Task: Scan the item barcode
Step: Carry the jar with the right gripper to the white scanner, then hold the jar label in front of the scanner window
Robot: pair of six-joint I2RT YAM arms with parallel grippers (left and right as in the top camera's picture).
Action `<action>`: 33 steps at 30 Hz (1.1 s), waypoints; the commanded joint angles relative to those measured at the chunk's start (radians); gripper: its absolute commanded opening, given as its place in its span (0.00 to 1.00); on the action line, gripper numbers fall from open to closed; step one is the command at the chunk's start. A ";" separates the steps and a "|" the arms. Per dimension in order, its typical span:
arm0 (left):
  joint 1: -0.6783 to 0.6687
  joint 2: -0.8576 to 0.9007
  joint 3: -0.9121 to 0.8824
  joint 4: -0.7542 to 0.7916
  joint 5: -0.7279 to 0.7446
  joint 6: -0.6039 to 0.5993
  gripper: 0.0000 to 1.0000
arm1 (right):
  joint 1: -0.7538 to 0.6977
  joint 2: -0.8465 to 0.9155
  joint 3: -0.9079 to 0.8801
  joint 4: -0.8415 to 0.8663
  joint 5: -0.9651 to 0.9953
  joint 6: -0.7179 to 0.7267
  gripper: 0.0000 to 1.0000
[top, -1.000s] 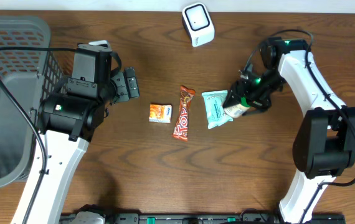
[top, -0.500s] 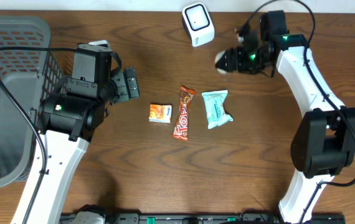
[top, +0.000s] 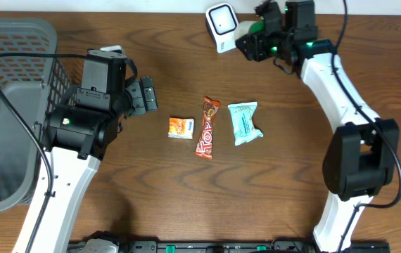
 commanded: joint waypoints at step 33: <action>0.003 0.000 0.002 0.000 -0.010 0.017 0.98 | 0.087 0.389 0.023 0.915 0.117 -0.078 0.54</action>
